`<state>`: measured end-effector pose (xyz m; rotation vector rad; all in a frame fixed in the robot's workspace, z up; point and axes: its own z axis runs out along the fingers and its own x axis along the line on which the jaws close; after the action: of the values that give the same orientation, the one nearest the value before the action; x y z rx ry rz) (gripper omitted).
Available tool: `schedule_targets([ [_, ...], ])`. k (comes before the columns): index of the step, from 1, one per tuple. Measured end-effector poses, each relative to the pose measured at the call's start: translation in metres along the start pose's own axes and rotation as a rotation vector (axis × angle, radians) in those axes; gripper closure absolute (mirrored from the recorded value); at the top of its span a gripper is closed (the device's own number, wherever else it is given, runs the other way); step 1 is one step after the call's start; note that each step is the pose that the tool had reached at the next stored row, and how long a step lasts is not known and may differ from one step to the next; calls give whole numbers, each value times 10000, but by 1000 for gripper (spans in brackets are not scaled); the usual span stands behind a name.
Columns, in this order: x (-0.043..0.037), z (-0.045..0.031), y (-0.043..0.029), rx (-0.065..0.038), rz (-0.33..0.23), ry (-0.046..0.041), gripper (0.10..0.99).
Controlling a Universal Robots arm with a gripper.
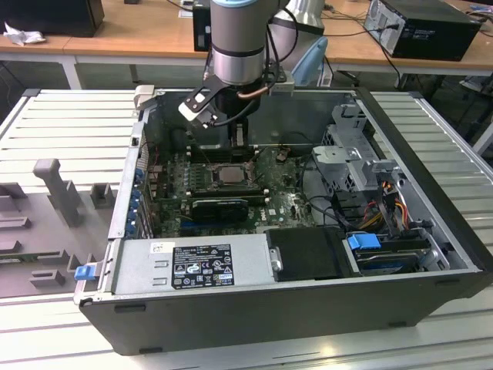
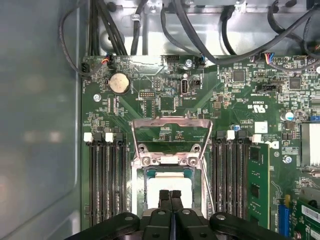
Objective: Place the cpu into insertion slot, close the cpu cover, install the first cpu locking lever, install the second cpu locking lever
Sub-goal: 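Close the cpu cover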
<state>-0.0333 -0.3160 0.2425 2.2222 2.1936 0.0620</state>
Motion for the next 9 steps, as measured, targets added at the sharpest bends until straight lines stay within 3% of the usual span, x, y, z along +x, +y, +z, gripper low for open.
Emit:
schedule_targets([
  [3,7,-128,5,0,0,-1,980],
  [9,10,-164,74,0,0,0,980],
])
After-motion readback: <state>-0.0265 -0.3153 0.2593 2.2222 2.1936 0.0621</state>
